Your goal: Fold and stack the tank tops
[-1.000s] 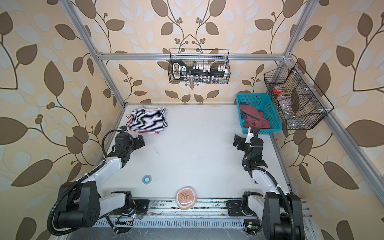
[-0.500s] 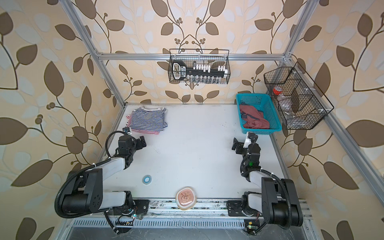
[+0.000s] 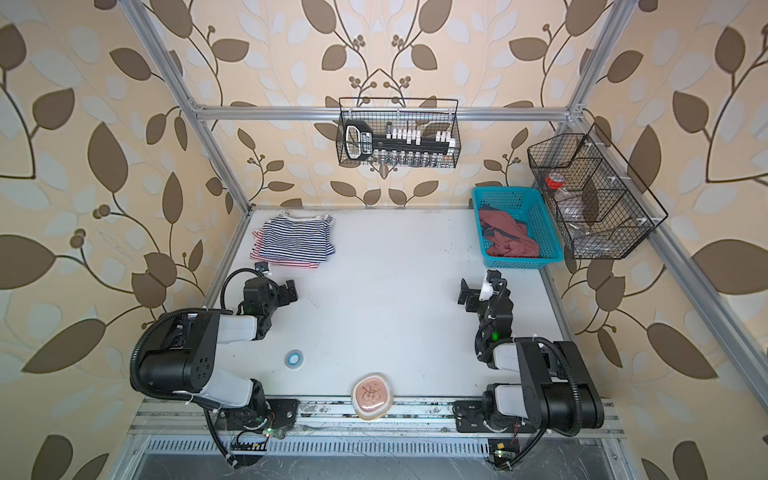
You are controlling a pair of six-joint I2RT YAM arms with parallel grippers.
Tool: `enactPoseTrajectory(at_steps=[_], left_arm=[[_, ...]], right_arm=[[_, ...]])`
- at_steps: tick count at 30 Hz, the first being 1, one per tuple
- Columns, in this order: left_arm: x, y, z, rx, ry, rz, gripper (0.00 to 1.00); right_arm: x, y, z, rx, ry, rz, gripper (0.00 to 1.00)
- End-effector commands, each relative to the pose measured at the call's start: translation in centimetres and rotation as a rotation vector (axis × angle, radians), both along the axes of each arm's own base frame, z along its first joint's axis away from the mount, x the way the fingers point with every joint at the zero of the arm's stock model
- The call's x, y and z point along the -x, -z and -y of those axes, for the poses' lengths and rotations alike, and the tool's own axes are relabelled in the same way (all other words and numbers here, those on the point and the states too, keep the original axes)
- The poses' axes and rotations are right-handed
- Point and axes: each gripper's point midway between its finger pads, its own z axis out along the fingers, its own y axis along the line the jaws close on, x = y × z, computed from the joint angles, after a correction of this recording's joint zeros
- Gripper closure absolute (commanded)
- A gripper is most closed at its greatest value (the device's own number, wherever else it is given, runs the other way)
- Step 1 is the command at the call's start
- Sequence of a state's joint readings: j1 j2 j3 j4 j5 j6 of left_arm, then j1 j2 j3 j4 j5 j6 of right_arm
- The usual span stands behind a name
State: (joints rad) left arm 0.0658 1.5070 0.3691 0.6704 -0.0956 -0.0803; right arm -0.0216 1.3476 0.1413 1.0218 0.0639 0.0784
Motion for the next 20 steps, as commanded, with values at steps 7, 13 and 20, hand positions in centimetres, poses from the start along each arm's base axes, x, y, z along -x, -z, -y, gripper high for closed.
enactPoseTrajectory(at_steps=[7, 13, 20], left_arm=[[-1.46, -2.29, 0.11, -0.018, 0.016, 0.075, 0.01], [-1.44, -2.26, 0.05, -0.021, 0.014, 0.074, 0.01], [-1.44, -2.36, 0.13, -0.022, 0.015, 0.077, 0.01]], right_arm=[[-1.02, -1.38, -1.04, 0.067, -0.048, 0.032, 0.0], [-1.19, -1.37, -0.97, 0.06, -0.049, 0.027, 0.0], [-1.06, -1.45, -0.94, 0.06, -0.047, 0.033, 0.0]])
